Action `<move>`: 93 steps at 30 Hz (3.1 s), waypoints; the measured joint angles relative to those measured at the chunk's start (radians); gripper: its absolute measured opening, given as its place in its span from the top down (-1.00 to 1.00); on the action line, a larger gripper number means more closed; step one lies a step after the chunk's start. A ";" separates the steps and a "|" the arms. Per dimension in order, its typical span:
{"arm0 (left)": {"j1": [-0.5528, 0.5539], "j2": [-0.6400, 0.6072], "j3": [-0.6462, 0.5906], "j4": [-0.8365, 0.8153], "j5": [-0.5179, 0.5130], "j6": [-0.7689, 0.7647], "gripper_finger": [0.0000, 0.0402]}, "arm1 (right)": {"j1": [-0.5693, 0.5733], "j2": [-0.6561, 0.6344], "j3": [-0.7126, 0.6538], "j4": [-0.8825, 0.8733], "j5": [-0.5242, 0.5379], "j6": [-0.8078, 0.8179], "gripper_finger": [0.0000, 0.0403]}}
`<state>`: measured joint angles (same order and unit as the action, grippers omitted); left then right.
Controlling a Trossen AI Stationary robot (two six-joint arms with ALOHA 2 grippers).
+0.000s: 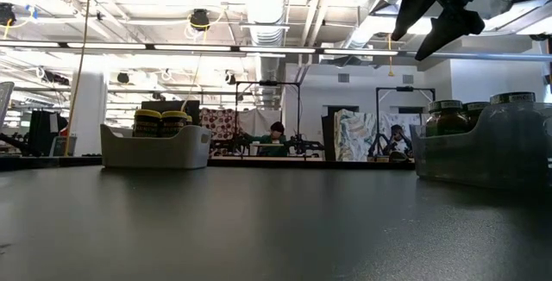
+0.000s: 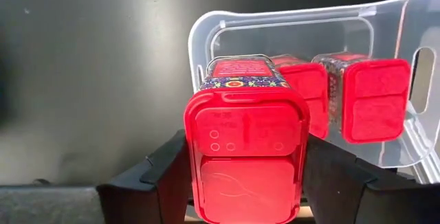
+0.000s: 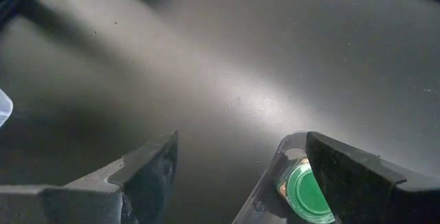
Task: Sort spices by type
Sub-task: Put the red seasoning can into the transparent bin
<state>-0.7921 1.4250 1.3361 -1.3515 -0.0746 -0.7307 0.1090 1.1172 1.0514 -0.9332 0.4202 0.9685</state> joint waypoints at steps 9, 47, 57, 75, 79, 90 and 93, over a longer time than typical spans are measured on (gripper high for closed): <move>0.000 0.000 0.000 0.004 -0.012 0.000 -0.09 | 0.002 0.000 0.000 0.001 0.000 0.002 -0.72; -0.006 0.000 -0.086 0.092 -0.024 -0.035 -0.09 | 0.002 0.000 -0.001 0.003 -0.001 0.026 -0.72; -0.006 0.000 -0.152 0.157 -0.026 -0.040 -0.09 | 0.002 0.000 -0.001 0.003 -0.001 0.021 -0.72; -0.006 0.000 -0.252 0.247 -0.006 -0.040 -0.09 | 0.002 0.000 -0.001 0.003 -0.002 0.018 -0.72; -0.006 0.000 -0.279 0.281 -0.003 -0.040 -0.09 | 0.002 0.000 -0.001 0.002 -0.002 0.018 -0.72; -0.006 -0.001 -0.298 0.297 0.003 -0.041 -0.09 | 0.002 0.000 -0.001 0.000 -0.002 0.017 -0.72; -0.006 -0.001 -0.298 0.298 0.013 -0.050 -0.10 | 0.002 0.000 -0.001 0.000 -0.002 0.017 -0.72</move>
<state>-0.7979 1.4239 1.0382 -1.0531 -0.0616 -0.7810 0.1108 1.1175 1.0508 -0.9330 0.4187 0.9859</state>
